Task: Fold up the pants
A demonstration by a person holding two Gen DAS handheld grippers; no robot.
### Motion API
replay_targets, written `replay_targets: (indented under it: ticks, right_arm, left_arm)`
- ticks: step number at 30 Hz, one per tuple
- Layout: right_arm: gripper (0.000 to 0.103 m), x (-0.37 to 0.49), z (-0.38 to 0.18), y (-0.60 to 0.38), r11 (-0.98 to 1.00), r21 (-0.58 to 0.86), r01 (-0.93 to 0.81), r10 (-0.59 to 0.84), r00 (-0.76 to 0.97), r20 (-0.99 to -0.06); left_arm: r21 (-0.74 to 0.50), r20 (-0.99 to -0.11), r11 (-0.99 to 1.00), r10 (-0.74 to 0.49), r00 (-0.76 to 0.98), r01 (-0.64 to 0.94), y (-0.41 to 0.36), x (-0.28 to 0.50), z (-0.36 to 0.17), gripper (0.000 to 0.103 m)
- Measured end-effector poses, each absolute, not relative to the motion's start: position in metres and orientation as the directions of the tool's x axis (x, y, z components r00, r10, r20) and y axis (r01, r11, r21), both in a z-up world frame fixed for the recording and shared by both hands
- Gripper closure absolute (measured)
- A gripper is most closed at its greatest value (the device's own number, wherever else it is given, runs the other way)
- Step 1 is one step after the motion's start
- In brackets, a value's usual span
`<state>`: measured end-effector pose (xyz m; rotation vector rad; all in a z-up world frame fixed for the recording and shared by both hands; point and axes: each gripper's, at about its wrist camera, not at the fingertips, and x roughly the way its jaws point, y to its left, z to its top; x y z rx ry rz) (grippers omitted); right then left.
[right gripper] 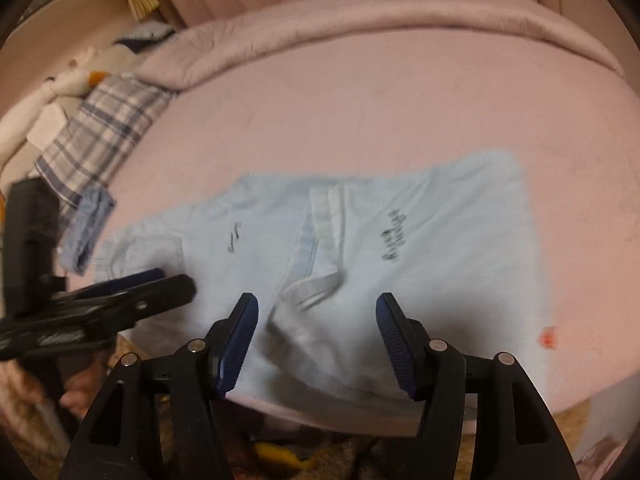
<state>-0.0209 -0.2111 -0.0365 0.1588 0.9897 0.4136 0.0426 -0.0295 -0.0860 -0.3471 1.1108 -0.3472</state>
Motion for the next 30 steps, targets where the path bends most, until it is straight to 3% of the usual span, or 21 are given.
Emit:
replay_targets:
  ticks: [7,8,10,11,12,13,15,17,25,30]
  right_arm:
    - [0.043,-0.019,-0.061,-0.282,0.953,0.302,0.001,0.256,0.532,-0.807]
    - [0.046,-0.022,-0.064,-0.285,0.952,0.305,0.019,0.249,0.528,-0.812]
    - [0.072,-0.025,-0.073,-0.294,0.945,0.324,0.053,0.253,0.508,-0.823]
    - [0.073,-0.026,-0.076,-0.297,0.94,0.337,0.059,0.262,0.506,-0.822]
    - [0.076,-0.028,-0.079,-0.297,0.936,0.347,0.063,0.27,0.506,-0.819]
    - [0.077,-0.029,-0.078,-0.296,0.934,0.352,0.061,0.275,0.507,-0.817]
    - [0.077,-0.03,-0.078,-0.295,0.931,0.36,0.063,0.281,0.506,-0.816]
    - [0.077,-0.032,-0.079,-0.305,0.929,0.364,0.073,0.281,0.5,-0.819]
    - [0.077,-0.028,-0.068,-0.312,0.938,0.342,0.049,0.275,0.496,-0.824]
    - [0.077,-0.009,-0.058,-0.299,0.951,0.309,-0.008,0.267,0.524,-0.809]
  left_arm:
    - [-0.551,-0.769,0.817,-0.576,0.277,0.172,-0.071,0.073,-0.107,0.017]
    - [-0.559,-0.768,0.811,-0.585,0.259,0.172,-0.076,0.077,-0.111,0.021]
    - [-0.575,-0.775,0.805,-0.593,0.217,0.146,-0.085,0.085,-0.125,0.031]
    - [-0.574,-0.777,0.807,-0.591,0.217,0.138,-0.087,0.086,-0.127,0.033]
    - [-0.571,-0.775,0.808,-0.589,0.23,0.143,-0.089,0.086,-0.128,0.042]
    - [-0.569,-0.773,0.808,-0.589,0.236,0.154,-0.091,0.086,-0.127,0.061]
    - [-0.597,-0.764,0.789,-0.615,0.197,0.145,-0.095,0.085,-0.132,0.084]
    - [-0.627,-0.748,0.767,-0.641,0.17,0.136,-0.096,0.086,-0.137,0.094]
    - [-0.522,-0.786,0.836,-0.549,0.286,0.171,-0.07,0.061,-0.1,0.095]
    - [-0.473,-0.817,0.868,-0.496,0.294,0.151,-0.057,0.062,-0.105,0.094]
